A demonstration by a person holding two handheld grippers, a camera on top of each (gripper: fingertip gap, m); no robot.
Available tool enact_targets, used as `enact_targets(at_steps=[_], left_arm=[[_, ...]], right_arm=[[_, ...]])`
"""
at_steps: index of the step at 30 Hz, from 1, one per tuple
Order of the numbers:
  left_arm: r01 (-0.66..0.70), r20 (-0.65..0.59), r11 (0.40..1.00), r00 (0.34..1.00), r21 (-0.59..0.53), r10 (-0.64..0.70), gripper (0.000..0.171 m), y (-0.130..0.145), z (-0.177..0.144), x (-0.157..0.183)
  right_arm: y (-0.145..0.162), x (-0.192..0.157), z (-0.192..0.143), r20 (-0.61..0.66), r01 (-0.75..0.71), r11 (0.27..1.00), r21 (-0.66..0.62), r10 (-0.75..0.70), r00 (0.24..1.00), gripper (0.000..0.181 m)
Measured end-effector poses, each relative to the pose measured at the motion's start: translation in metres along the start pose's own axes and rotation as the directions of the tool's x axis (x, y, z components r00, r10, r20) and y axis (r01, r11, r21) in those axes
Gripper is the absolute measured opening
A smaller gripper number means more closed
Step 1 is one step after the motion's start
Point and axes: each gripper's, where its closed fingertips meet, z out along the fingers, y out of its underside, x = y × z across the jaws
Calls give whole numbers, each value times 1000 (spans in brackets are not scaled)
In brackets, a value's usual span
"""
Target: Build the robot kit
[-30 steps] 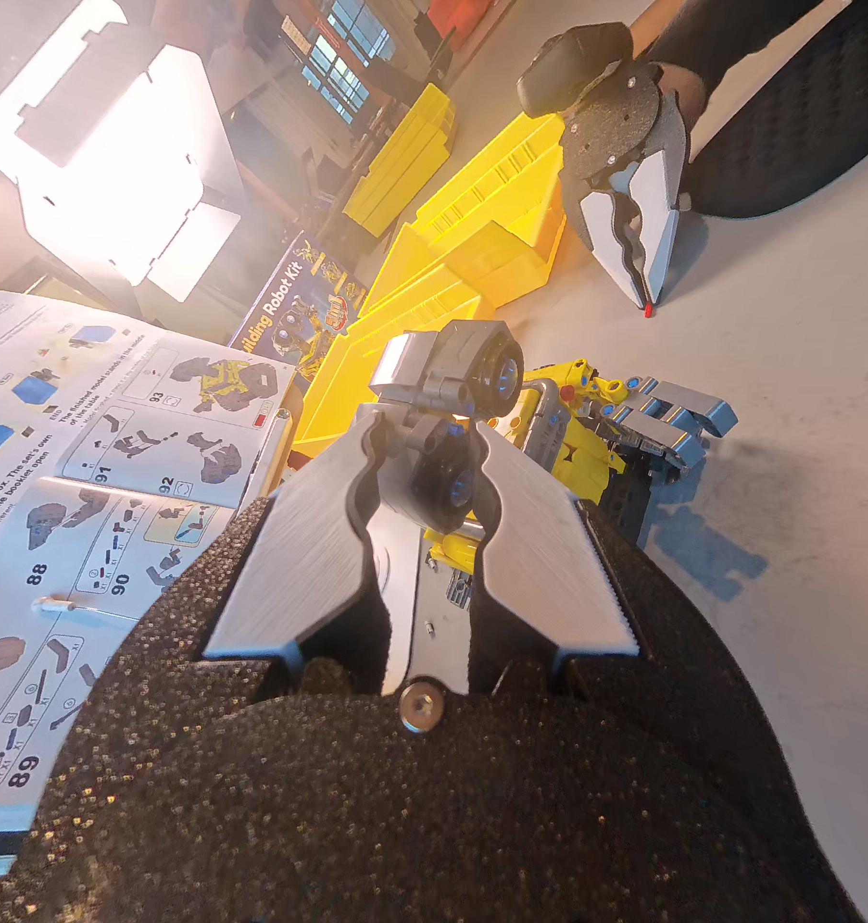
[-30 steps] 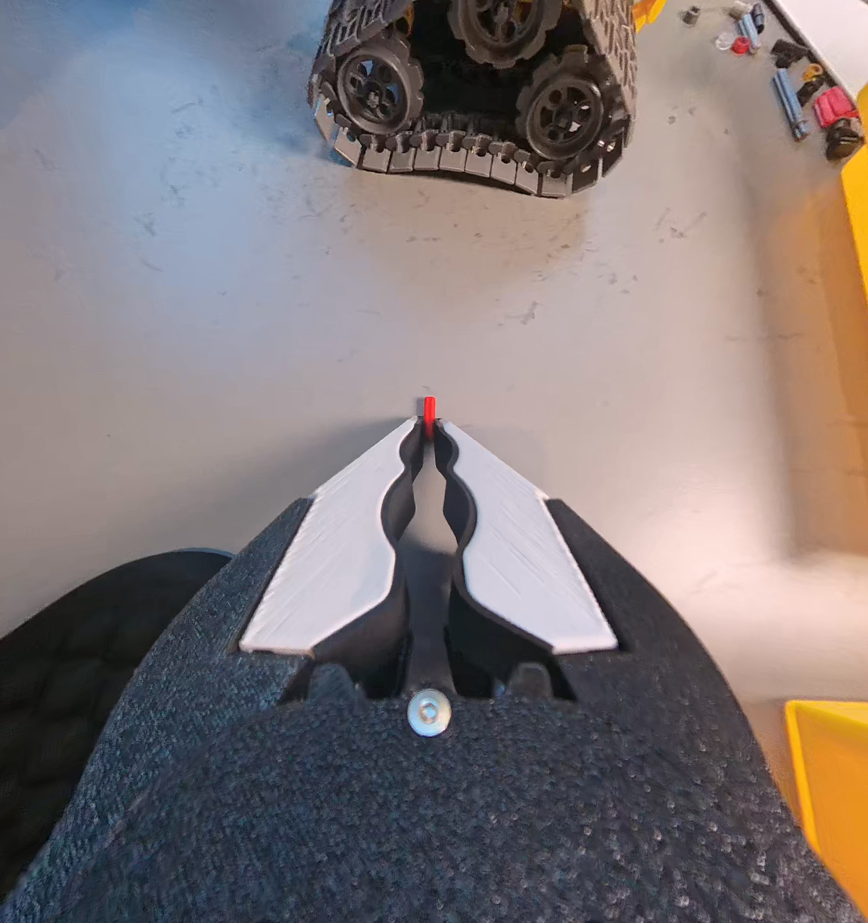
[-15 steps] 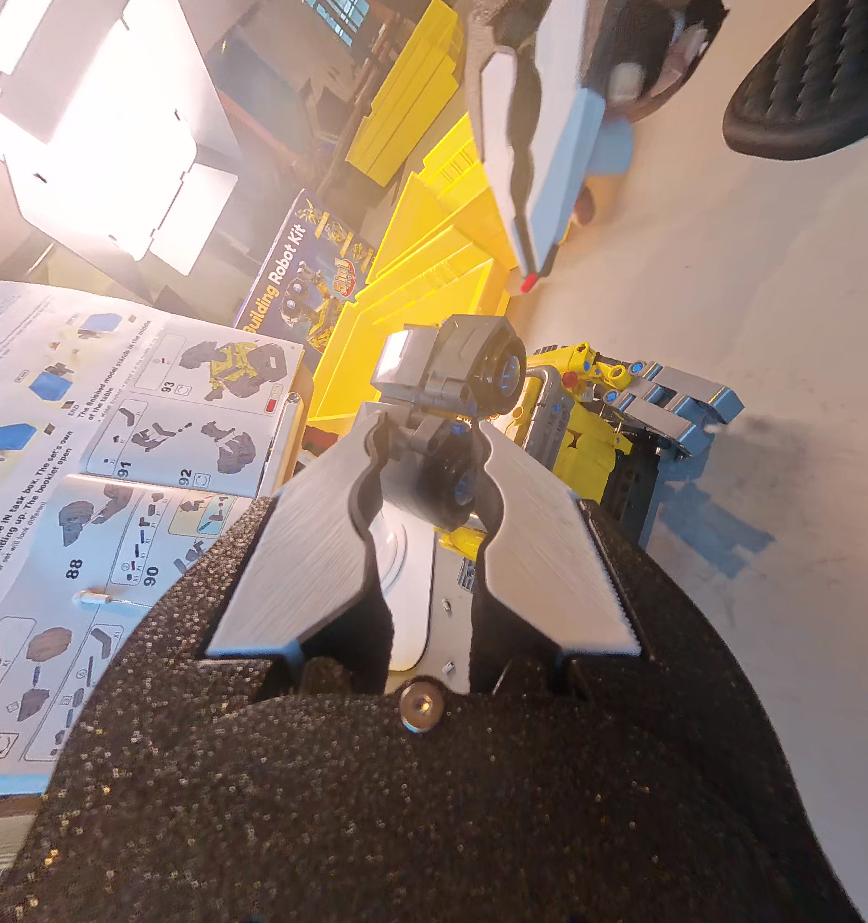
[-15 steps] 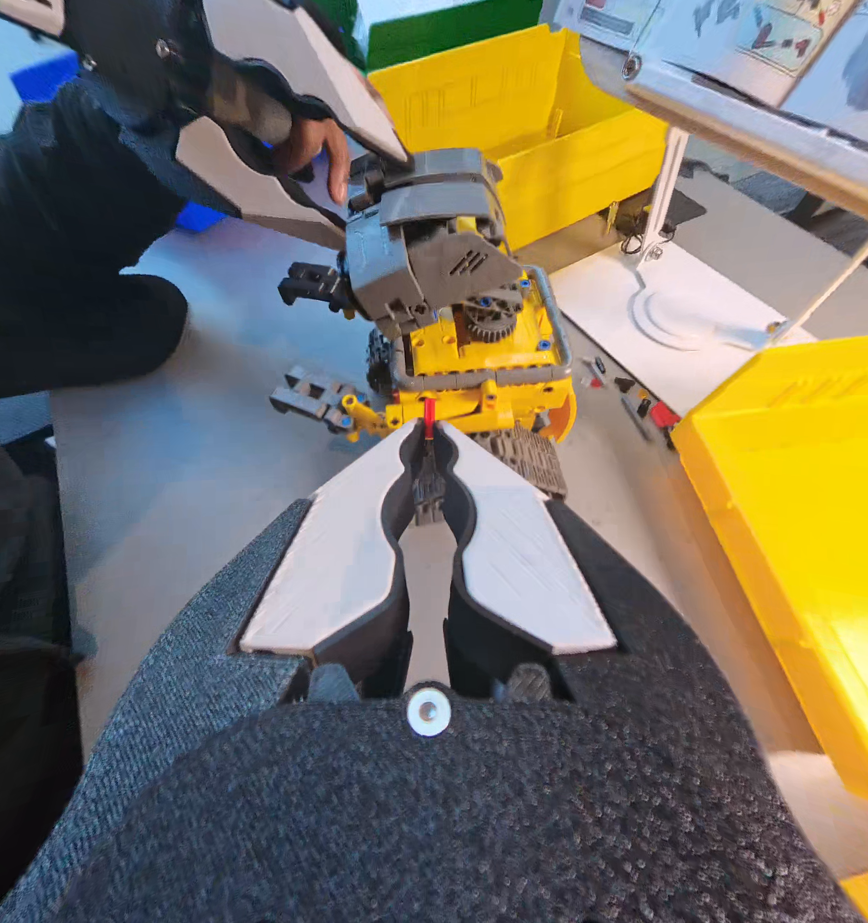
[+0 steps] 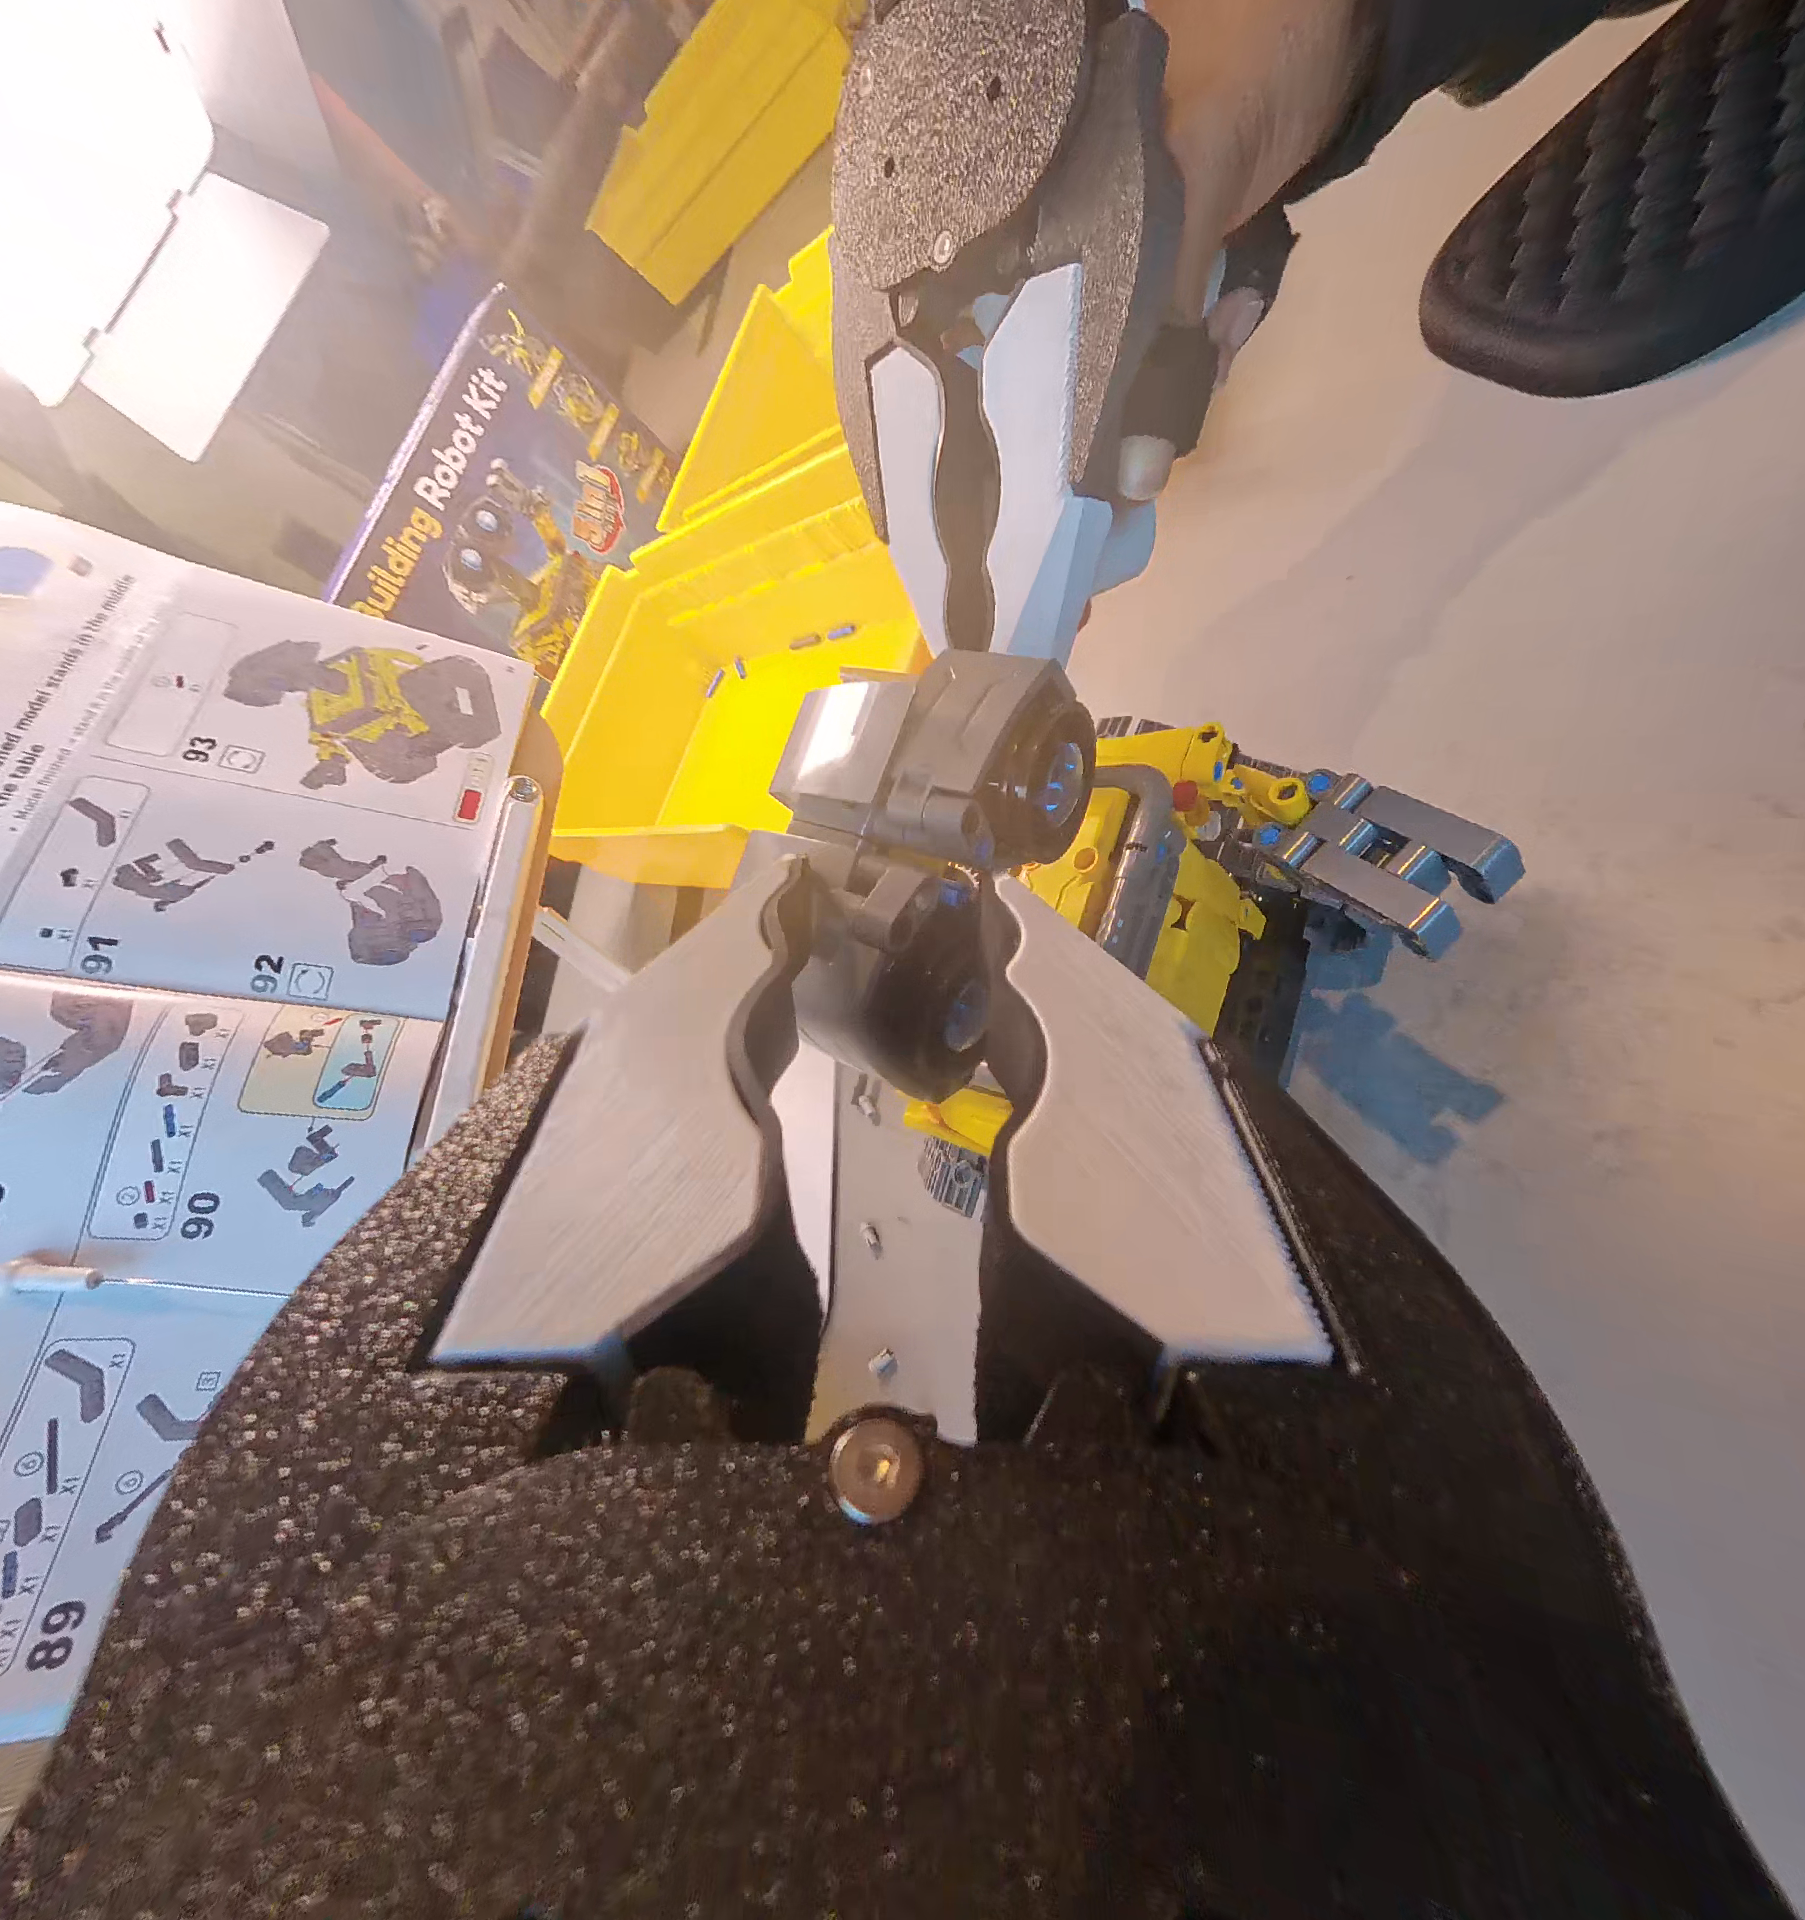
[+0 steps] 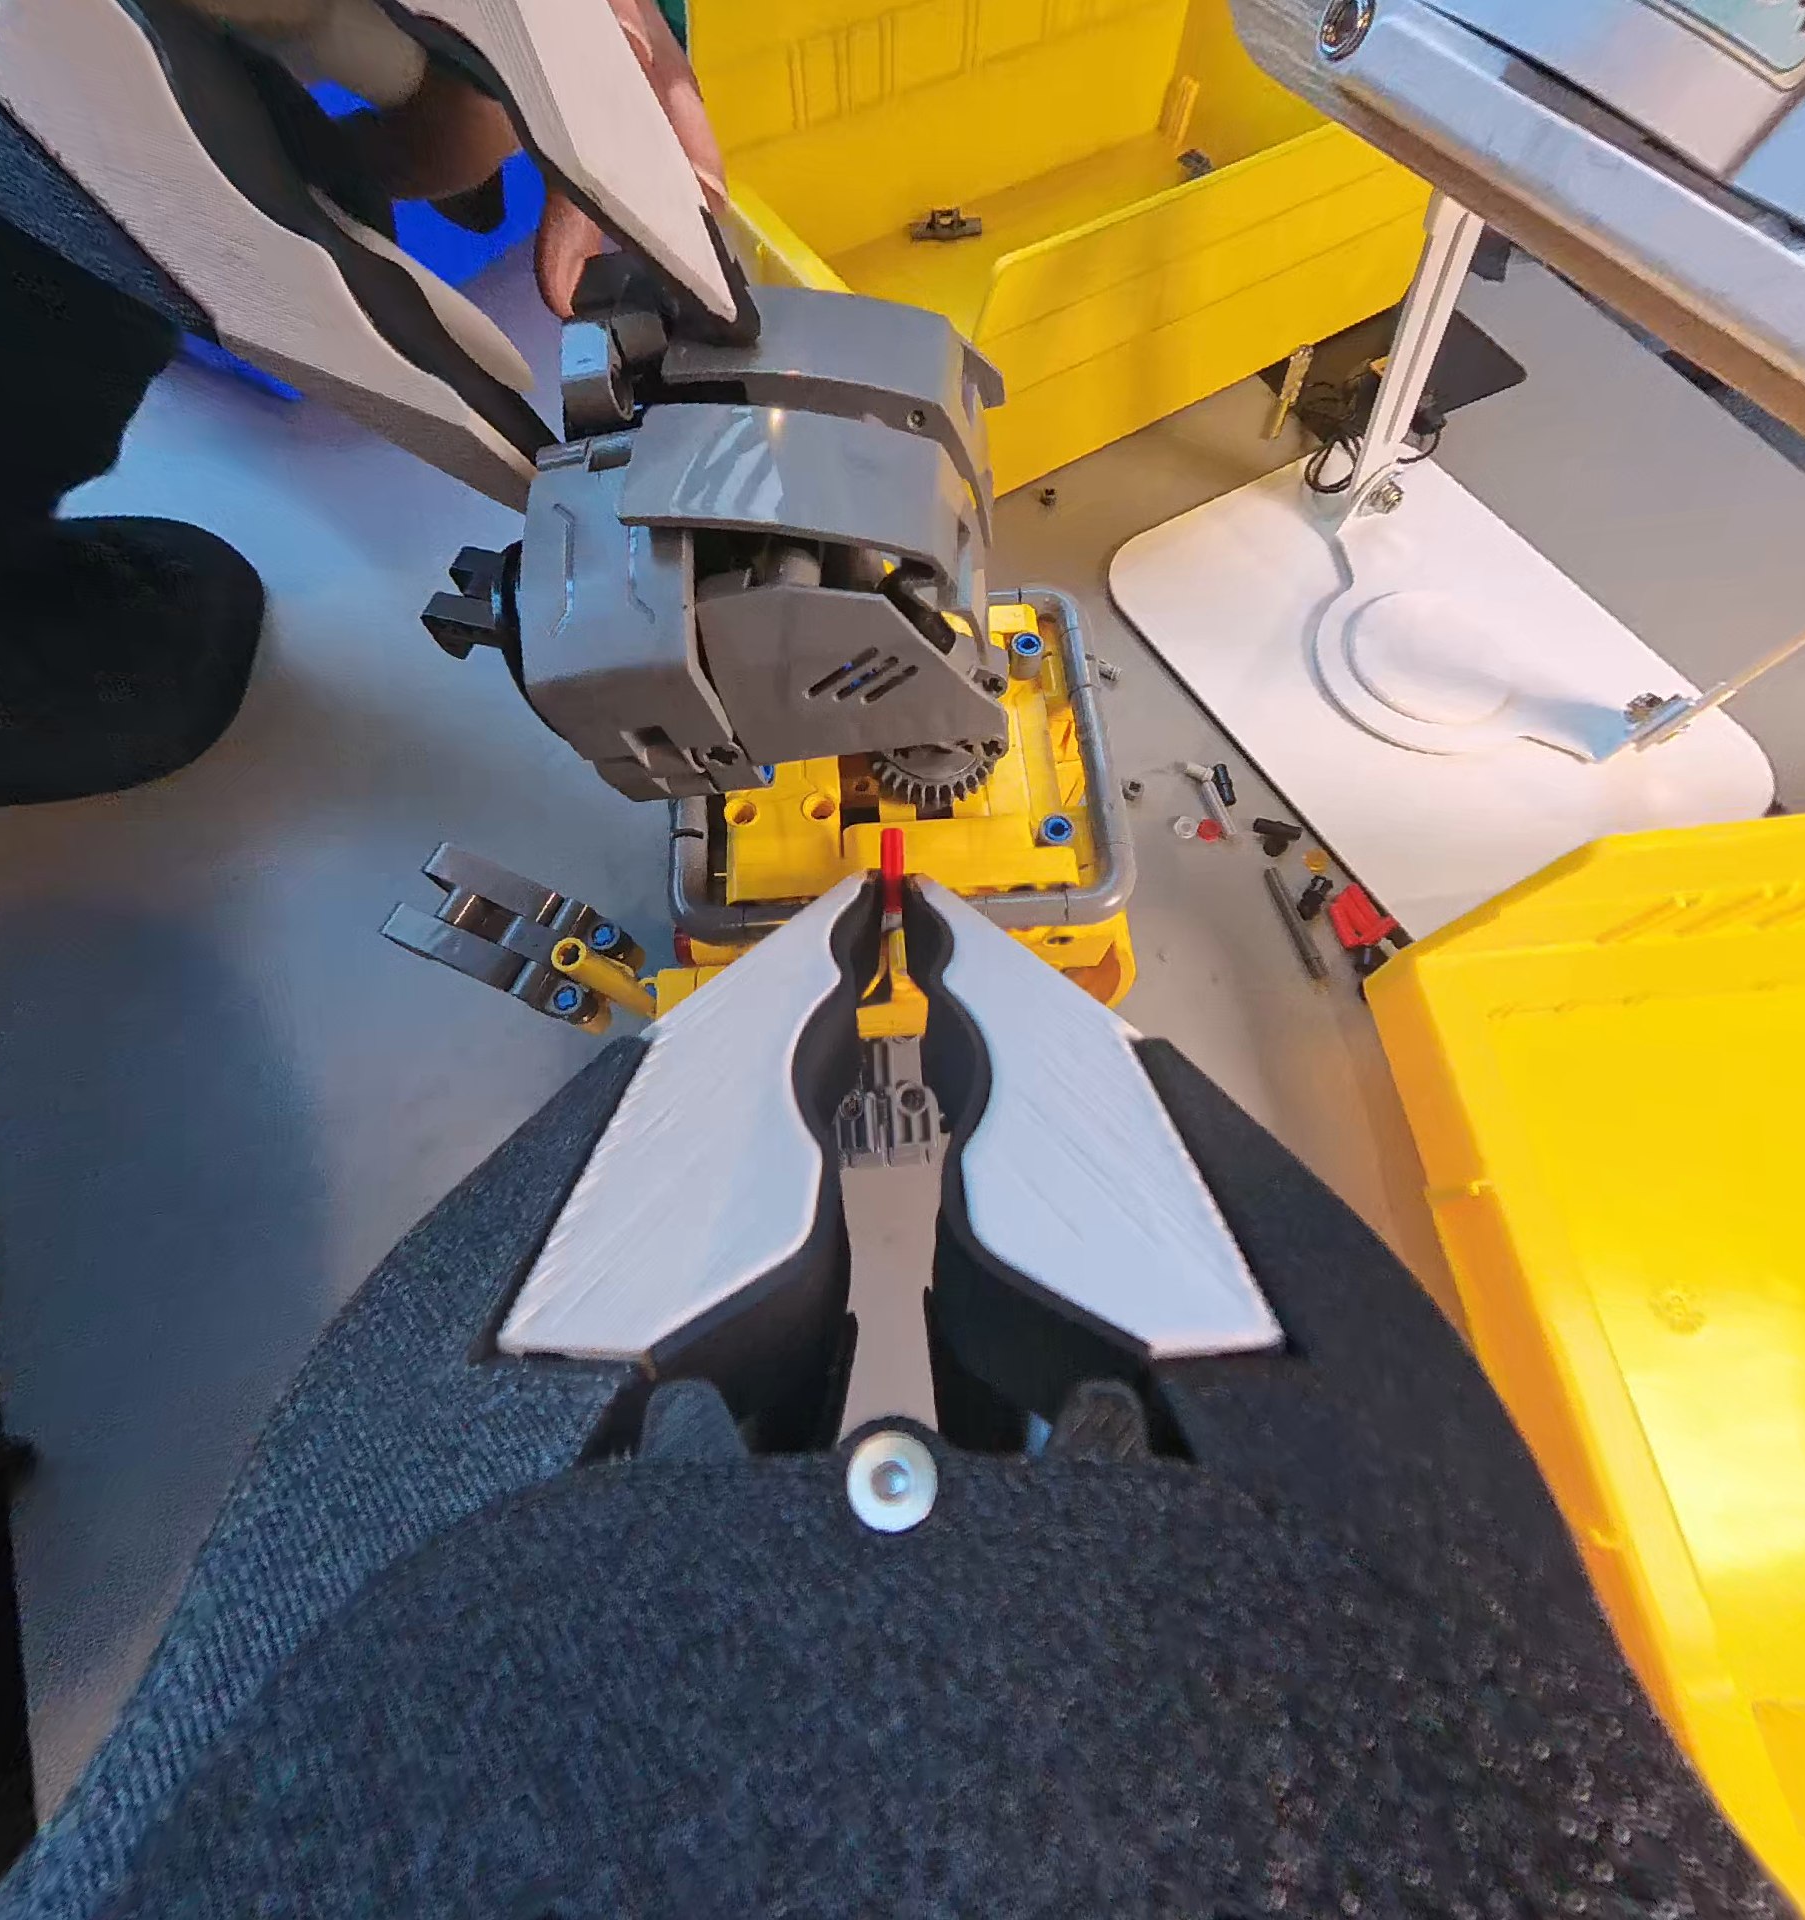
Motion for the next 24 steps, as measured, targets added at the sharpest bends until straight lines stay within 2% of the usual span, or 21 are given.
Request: enact_targets(at_steps=[12, 19, 24], left_arm=[[63, -51, 991, 996, -115, -69, 31, 1, 1, -9], [26, -68, 982, 997, -187, -39, 30, -1, 4, -11], [43, -95, 981, 994, -190, -62, 30, -2, 6, -14]], right_arm=[[-8, 4, 17, 81, 51, 999, -12, -50, 995, 3], [-10, 5, 20, 132, 13, 1000, 20, -16, 991, 3], [-10, 6, 20, 146, -1, 1000, 31, -4, 989, 3]])
